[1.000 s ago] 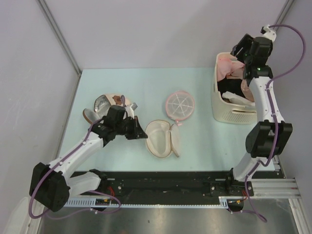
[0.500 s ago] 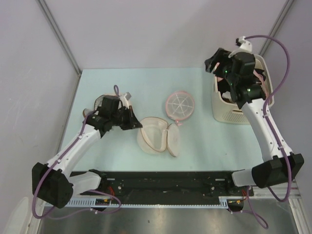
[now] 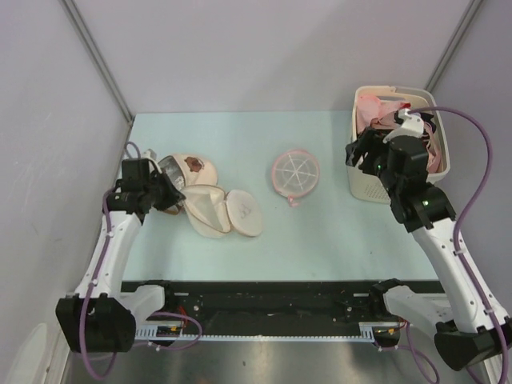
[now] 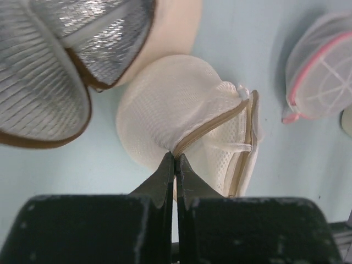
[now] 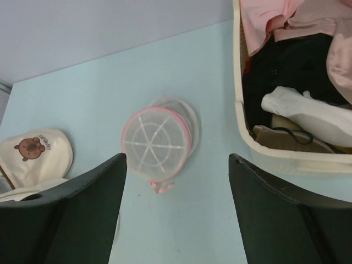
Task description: Unzip the laundry bag and remove the bra
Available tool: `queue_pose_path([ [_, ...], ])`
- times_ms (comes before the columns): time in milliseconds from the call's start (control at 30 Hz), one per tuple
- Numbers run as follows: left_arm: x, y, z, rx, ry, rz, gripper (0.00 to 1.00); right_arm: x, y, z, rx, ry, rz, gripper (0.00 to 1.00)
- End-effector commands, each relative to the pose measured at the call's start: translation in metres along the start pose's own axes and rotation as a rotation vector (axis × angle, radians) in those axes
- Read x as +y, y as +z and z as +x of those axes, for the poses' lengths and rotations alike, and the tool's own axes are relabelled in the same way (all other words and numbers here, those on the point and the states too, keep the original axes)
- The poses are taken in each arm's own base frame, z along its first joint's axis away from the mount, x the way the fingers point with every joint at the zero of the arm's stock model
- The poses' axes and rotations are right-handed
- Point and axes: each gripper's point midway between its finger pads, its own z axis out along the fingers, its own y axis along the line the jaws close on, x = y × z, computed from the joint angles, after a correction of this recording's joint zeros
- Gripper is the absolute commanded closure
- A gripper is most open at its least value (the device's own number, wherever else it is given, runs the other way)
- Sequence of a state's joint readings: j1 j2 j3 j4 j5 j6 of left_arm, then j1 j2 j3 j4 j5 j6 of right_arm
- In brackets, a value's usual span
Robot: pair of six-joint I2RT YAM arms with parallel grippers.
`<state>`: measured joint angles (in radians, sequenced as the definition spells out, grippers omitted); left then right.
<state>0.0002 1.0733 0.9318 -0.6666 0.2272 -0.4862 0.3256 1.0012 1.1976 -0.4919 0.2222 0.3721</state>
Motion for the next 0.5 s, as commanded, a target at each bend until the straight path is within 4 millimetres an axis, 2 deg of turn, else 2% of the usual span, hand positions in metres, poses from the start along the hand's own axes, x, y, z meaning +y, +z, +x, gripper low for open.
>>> queue_pose_path([
  [0, 0.033, -0.023, -0.016, -0.111, -0.102, -0.114, 1.00, -0.022, -0.010, 0.002, 0.011, -0.061, 0.079, 0.21],
  [133, 0.054, -0.041, -0.027, -0.185, -0.146, -0.197, 1.00, -0.033, -0.005, 0.021, 0.099, -0.067, 0.105, 0.21],
  [200, 0.055, -0.043, -0.029, -0.196, -0.154, -0.194, 0.94, -0.036, -0.002, 0.031, 0.141, -0.068, 0.123, 0.19],
  [233, 0.050, -0.043, -0.027, -0.187, -0.148, -0.170, 0.87, -0.036, -0.001, 0.034, 0.153, -0.068, 0.125, 0.18],
  [267, 0.048, -0.044, -0.027, -0.184, -0.147, -0.158, 0.71, -0.038, 0.000, 0.037, 0.163, -0.068, 0.135, 0.17],
  [333, 0.044, -0.044, -0.025, -0.173, -0.143, -0.138, 0.52, -0.038, 0.001, 0.045, 0.193, -0.064, 0.148, 0.12],
  [367, 0.042, -0.046, -0.025, -0.179, -0.140, -0.126, 0.34, -0.040, 0.001, 0.047, 0.197, -0.063, 0.159, 0.06],
  [400, 0.041, -0.050, -0.027, -0.191, -0.134, -0.128, 0.31, -0.039, -0.001, 0.050, 0.208, -0.068, 0.162, 0.01],
  [433, 0.040, -0.056, -0.031, -0.214, -0.133, -0.130, 0.27, -0.039, -0.001, 0.051, 0.210, -0.069, 0.163, 0.00],
  [467, 0.041, -0.063, -0.035, -0.254, -0.134, -0.146, 0.17, -0.037, -0.002, 0.053, 0.214, -0.081, 0.165, 0.00],
])
